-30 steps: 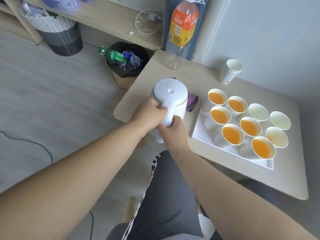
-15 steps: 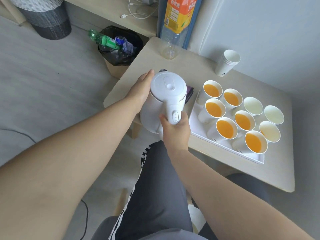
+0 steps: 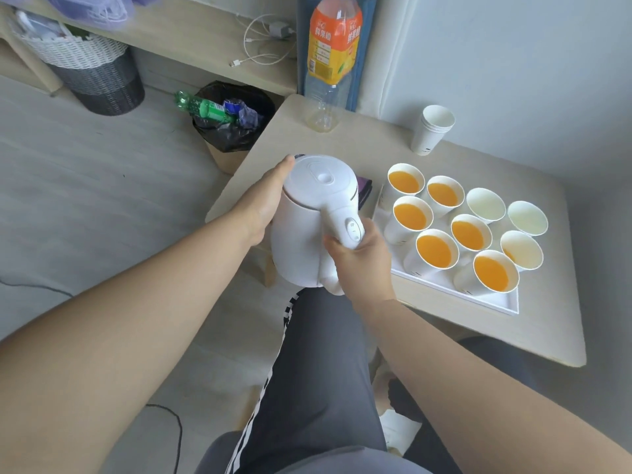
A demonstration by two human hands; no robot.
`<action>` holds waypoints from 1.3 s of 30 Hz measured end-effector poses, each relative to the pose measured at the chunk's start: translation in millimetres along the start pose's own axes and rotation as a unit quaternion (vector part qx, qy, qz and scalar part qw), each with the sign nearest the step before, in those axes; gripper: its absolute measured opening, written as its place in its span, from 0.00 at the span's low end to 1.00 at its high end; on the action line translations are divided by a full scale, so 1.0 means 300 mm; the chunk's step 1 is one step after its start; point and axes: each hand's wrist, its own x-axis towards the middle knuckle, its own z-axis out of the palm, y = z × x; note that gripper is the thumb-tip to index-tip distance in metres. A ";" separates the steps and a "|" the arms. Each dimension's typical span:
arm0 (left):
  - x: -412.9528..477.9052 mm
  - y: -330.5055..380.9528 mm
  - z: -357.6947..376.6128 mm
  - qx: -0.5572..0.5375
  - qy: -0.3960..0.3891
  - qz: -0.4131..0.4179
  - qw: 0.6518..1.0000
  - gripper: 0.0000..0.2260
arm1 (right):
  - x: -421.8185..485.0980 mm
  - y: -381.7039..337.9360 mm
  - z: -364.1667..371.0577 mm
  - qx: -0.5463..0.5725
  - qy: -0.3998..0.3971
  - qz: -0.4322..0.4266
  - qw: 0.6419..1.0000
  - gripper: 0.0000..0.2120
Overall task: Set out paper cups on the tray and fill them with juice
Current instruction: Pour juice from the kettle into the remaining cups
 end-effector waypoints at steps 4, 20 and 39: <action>-0.086 0.022 0.000 0.015 0.005 0.030 0.999 0.15 | -0.065 -0.043 -0.069 -0.004 0.008 -0.027 1.000 0.07; -0.463 0.110 0.398 0.058 -0.071 0.104 0.990 0.17 | -0.356 -0.104 -0.578 -0.048 0.203 -0.110 0.972 0.16; -0.441 0.322 0.933 0.048 -0.211 0.041 0.976 0.21 | -0.168 -0.188 -1.206 -0.076 0.241 -0.090 0.963 0.19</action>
